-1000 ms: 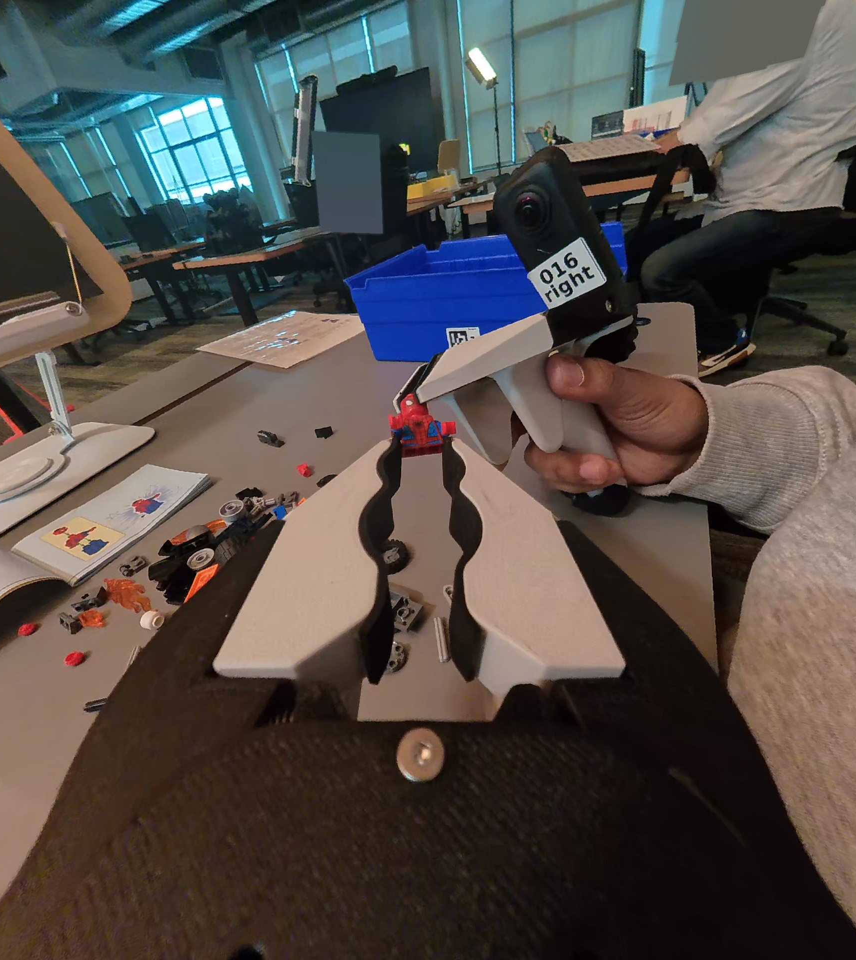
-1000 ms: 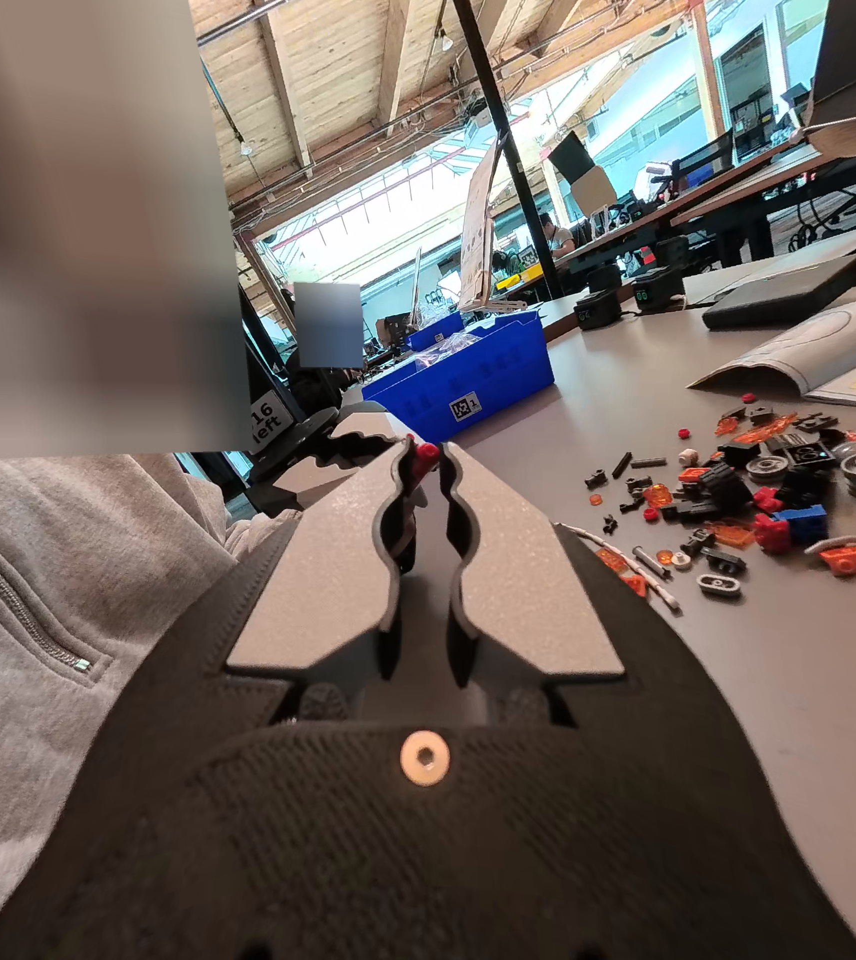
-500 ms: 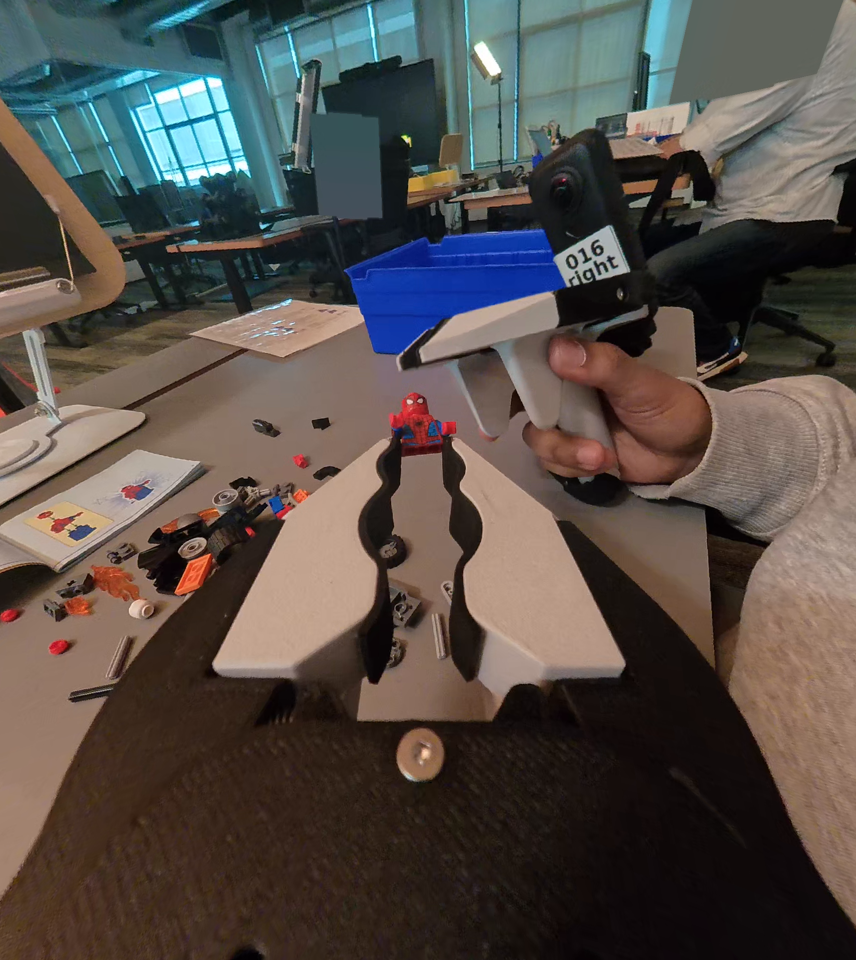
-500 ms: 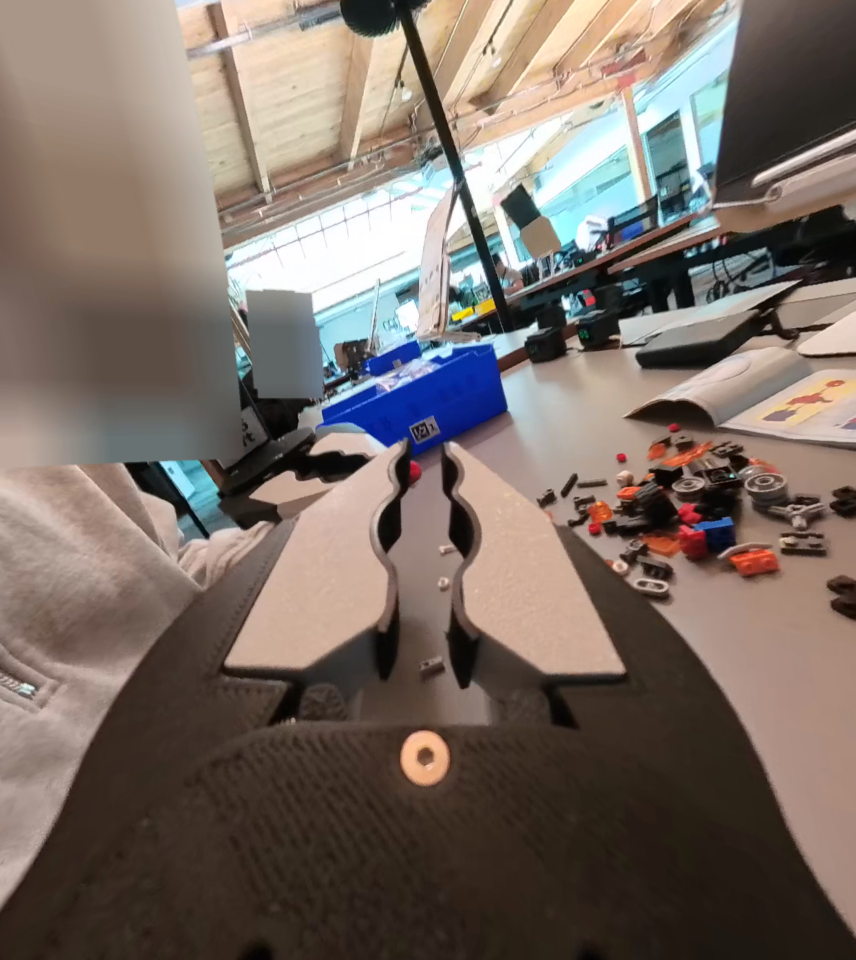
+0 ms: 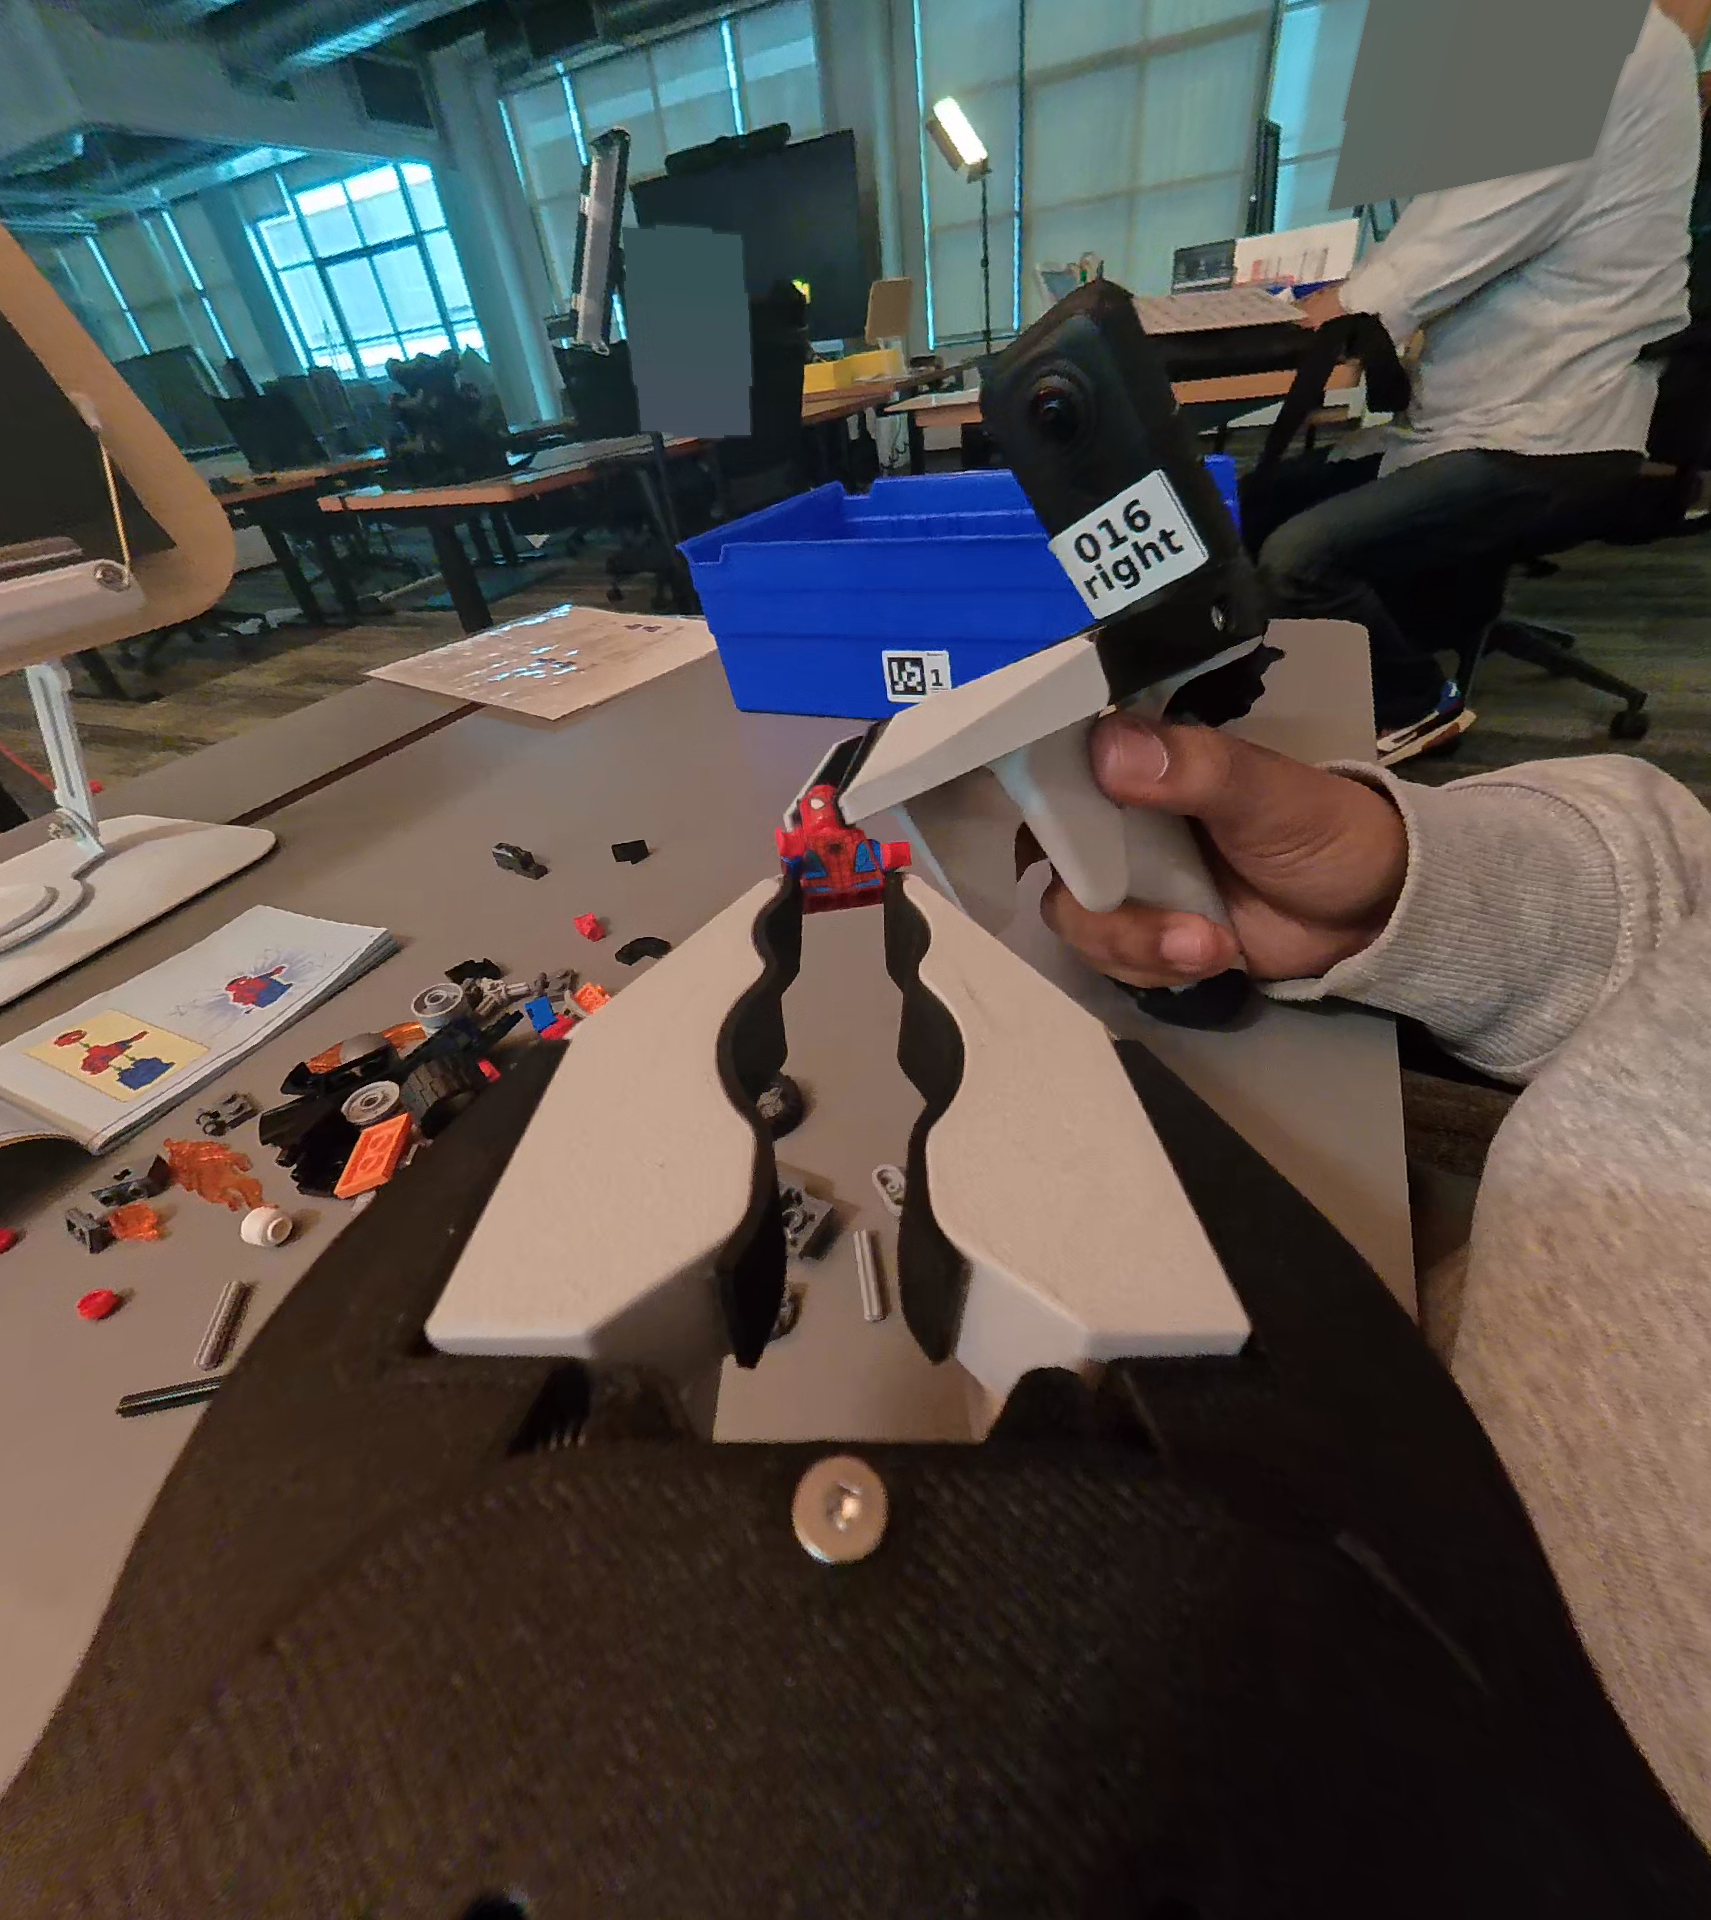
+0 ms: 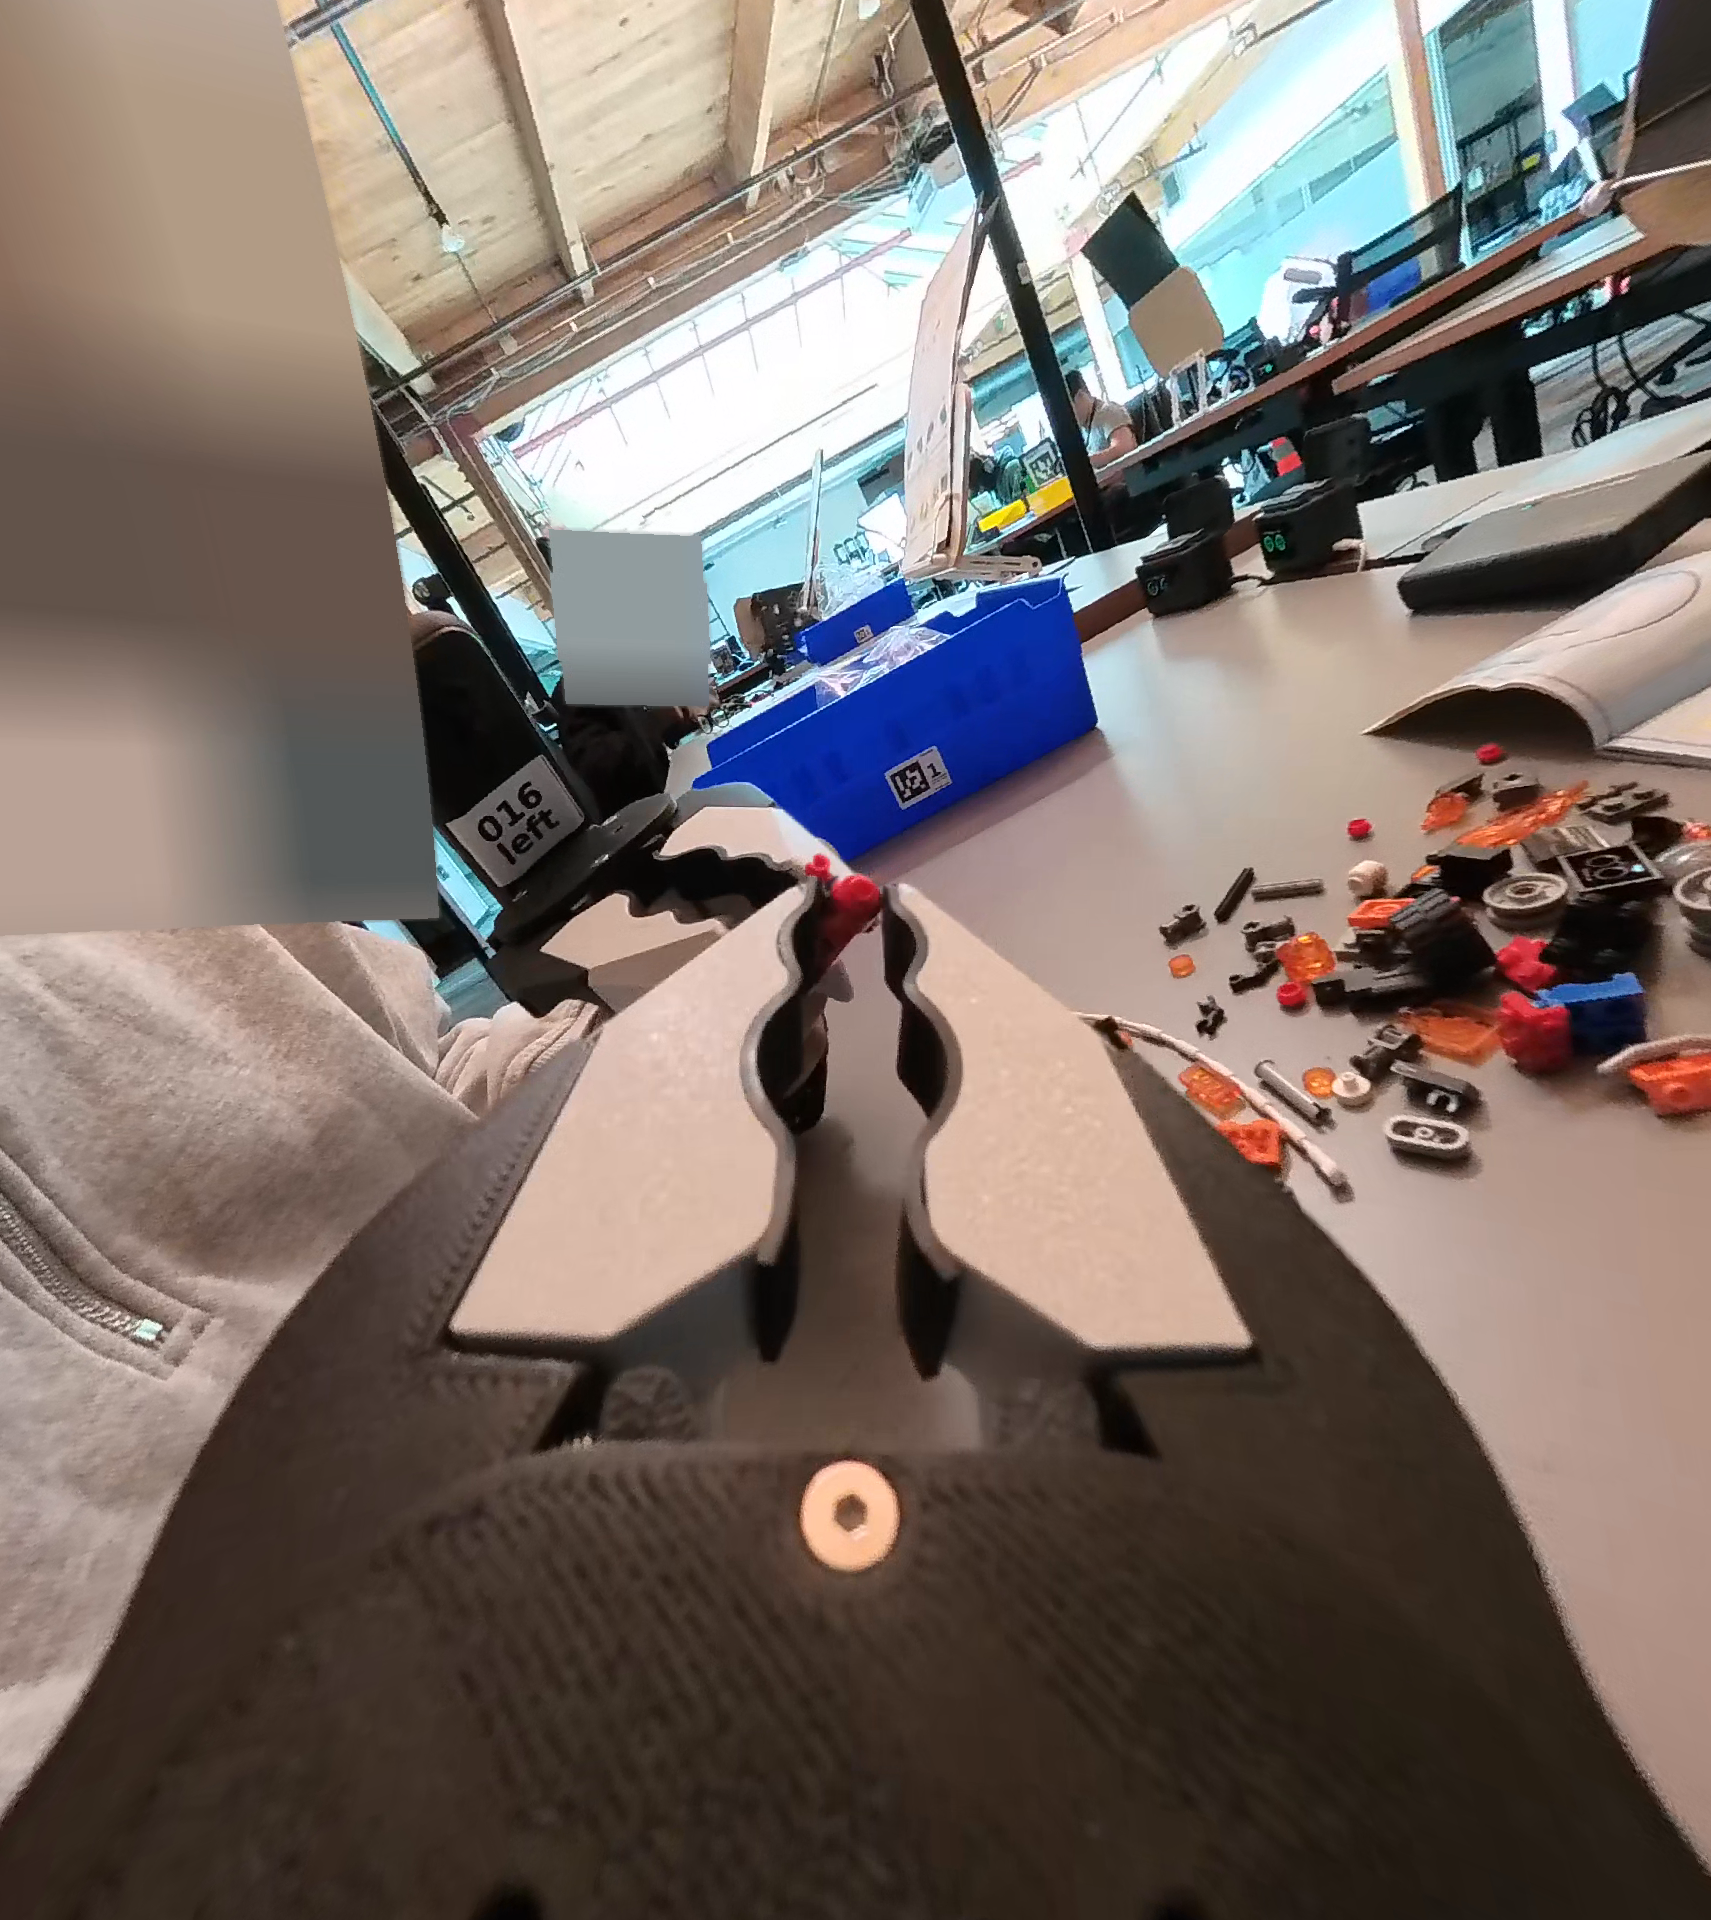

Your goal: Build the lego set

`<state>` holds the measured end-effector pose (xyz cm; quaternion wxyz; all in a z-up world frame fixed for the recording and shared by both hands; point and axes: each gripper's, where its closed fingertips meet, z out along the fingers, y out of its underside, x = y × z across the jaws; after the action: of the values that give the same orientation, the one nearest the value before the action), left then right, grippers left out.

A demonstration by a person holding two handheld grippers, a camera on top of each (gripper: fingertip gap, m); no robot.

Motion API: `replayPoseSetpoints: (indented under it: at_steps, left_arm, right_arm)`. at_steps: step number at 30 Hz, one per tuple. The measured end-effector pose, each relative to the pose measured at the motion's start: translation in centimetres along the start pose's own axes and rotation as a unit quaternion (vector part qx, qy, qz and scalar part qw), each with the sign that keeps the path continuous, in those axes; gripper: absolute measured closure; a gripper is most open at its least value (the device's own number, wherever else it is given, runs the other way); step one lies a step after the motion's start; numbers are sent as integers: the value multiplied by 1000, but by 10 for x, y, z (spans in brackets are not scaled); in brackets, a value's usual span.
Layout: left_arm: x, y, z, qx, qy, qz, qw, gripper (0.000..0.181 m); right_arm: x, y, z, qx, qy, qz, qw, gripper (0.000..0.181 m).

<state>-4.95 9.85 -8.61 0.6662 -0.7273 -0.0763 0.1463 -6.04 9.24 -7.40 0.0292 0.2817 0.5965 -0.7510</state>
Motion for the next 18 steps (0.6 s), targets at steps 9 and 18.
replayPoseSetpoints:
  at_steps: [9,18]
  left_arm:
    - [0,-1,0,11,16,-29,999,167]
    - [1,0,1,10,18,-27,999,164]
  right_arm:
    - [0,0,-1,2,-7,13,1000,172]
    - [-2,1,0,-2,-11,10,1000,173]
